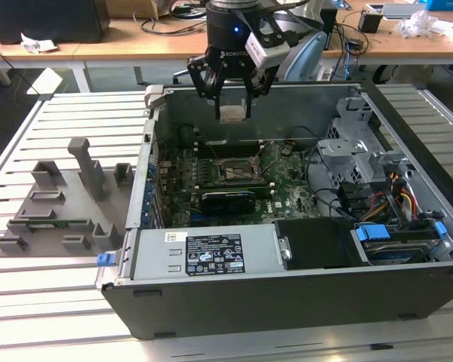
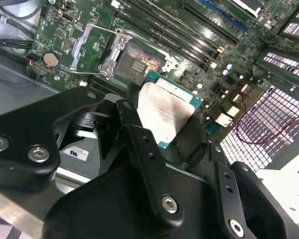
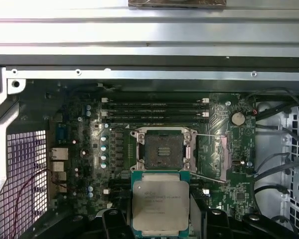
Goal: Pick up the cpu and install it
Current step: 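Pick up the cpu and move it towards the insertion slot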
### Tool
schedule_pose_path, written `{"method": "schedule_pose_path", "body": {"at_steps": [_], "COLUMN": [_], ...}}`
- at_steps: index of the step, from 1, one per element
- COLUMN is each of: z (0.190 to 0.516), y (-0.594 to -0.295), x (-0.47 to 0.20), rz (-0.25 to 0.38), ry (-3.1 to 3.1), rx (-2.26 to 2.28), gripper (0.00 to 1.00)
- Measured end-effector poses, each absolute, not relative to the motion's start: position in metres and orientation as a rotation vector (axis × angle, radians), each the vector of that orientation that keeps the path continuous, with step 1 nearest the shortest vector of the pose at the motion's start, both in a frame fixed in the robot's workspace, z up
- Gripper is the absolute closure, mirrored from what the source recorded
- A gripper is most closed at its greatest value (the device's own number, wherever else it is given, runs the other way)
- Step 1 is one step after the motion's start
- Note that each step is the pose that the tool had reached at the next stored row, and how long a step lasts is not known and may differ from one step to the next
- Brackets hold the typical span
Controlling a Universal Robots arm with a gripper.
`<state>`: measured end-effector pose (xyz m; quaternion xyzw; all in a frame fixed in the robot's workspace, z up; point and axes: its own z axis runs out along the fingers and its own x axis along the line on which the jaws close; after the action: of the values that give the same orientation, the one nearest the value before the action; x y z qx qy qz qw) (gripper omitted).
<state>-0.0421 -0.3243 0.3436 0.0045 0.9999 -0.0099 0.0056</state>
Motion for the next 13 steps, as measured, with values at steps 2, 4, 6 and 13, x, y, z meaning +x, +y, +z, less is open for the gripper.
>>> {"method": "schedule_pose_path", "body": {"at_steps": [2,4,6,13], "z": [0.3421,0.3411,0.3407,0.3388], "y": [-0.3243,-0.3246,-0.3263,-0.3276], "x": [-0.0413,-0.041,-0.0409,-0.0332], "rz": [-0.031,-0.031,-0.031,-0.031], "ry": [3.13,3.13,3.13,3.13], "rx": [0.014,0.014,0.014,0.014], "gripper": [0.45,0.45,0.45,0.45]}}
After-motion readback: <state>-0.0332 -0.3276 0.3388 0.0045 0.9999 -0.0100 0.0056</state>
